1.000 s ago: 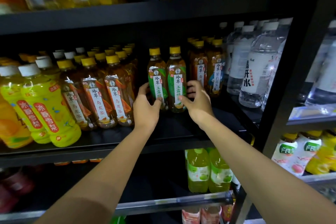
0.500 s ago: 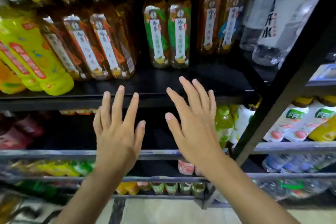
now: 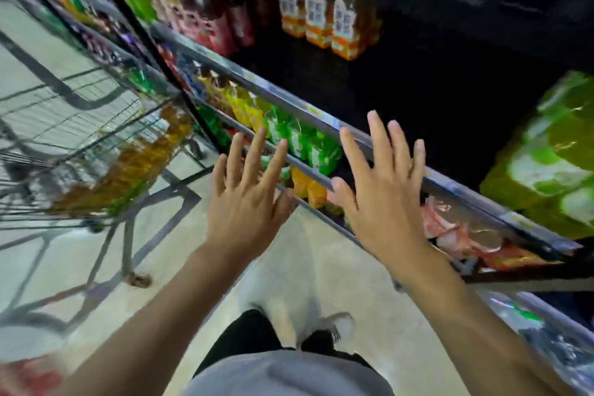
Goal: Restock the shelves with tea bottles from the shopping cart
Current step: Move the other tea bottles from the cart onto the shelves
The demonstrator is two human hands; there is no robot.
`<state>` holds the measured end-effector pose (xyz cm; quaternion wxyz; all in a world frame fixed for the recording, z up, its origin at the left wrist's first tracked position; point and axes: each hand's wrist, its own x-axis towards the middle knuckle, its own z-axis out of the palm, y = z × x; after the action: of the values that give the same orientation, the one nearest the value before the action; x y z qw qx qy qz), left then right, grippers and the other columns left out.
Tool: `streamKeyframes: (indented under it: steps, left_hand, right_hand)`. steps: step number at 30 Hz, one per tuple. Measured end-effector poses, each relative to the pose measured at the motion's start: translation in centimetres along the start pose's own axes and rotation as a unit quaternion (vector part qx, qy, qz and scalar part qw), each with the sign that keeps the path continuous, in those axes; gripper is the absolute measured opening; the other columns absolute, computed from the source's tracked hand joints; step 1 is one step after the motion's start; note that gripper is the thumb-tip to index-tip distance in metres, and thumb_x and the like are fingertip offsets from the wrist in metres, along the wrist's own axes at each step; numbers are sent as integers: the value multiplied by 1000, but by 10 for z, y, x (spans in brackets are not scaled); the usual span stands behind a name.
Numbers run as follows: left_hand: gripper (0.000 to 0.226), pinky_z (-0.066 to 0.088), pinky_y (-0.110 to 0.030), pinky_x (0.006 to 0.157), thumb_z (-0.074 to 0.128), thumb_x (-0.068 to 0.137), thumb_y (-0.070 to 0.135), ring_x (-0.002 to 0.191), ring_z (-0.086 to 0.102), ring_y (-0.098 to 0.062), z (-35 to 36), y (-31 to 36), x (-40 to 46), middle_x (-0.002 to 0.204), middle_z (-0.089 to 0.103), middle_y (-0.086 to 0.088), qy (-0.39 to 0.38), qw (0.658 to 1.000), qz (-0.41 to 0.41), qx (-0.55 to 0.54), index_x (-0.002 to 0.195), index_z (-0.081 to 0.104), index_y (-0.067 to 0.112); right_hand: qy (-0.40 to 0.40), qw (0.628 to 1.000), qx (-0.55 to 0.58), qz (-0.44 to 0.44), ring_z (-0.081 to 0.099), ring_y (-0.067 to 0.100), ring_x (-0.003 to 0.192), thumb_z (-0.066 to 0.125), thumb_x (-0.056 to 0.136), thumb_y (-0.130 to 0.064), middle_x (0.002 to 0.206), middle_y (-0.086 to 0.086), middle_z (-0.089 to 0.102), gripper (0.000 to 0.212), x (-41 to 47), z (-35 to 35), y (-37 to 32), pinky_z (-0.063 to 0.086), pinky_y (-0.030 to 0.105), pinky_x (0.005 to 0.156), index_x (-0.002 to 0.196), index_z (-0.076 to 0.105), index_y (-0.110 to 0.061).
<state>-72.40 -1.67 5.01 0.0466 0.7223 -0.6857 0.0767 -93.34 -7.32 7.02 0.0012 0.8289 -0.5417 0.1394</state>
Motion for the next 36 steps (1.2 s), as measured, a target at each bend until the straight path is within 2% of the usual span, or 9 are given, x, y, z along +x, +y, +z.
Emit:
streamKeyframes:
  steps: [3,6,10,14,19,23,27,31,36]
  left_hand:
    - [70,10,-51,124,18,103,63,158,2,-34,9,-36,-31,172,6,-6,-30,998,-47,4,164,12,30]
    - [71,11,-52,122,19,101,64,158,1,-34,15,-74,-54,172,6,-5,-69,993,-92,-4,163,10,31]
    - [71,8,-50,119,19,100,63,157,8,-36,12,-133,-78,171,11,-6,-84,988,-132,6,163,13,30]
    - [72,17,-53,121,21,99,63,157,9,-36,10,-197,-108,171,13,-6,-98,979,-179,5,162,14,30]
    - [73,16,-53,121,19,98,63,157,10,-36,16,-275,-154,170,15,-6,-124,966,-228,0,162,16,30]
    - [71,22,-58,120,26,98,61,156,12,-38,18,-332,-181,170,17,-8,-131,954,-269,-17,162,18,30]
    - [70,17,-57,122,27,101,63,157,7,-38,23,-379,-188,171,11,-8,-143,938,-314,-13,163,14,31]
    - [76,13,-56,123,11,96,68,157,4,-37,28,-412,-184,171,8,-5,-150,923,-354,-13,163,11,32]
    - [78,17,-56,121,6,93,67,156,9,-37,39,-444,-158,171,15,-5,-172,899,-403,-7,162,14,32]
  right_hand:
    - [-45,998,-4,-34,14,38,155,38,100,-54,170,13,12,67,-1,23,-37,10,65,122,160,26,-27]
    - [-75,996,-2,-51,14,38,154,44,98,-54,170,12,12,70,-1,41,-79,11,65,121,160,23,-30]
    - [-105,988,-9,-111,15,38,154,41,96,-55,170,10,12,71,6,58,-142,11,66,121,160,25,-29]
    - [-127,981,-16,-145,11,36,156,46,99,-57,171,8,7,74,20,71,-208,5,63,123,162,17,-30]
    - [-136,975,-14,-178,25,38,151,50,96,-51,167,13,21,72,25,96,-290,16,65,119,159,27,-26]
    - [-169,964,-17,-206,18,38,153,52,96,-52,169,13,15,78,35,117,-348,13,68,119,161,17,-27]
    - [-187,952,-15,-243,14,37,153,46,97,-55,169,12,10,78,62,132,-398,9,66,120,161,13,-27]
    - [-190,941,-2,-282,8,35,154,29,95,-59,170,11,6,75,98,150,-436,0,62,121,161,10,-30]
    - [-210,924,8,-320,-1,33,156,32,101,-58,170,8,-4,73,154,184,-469,-3,60,123,162,2,-31]
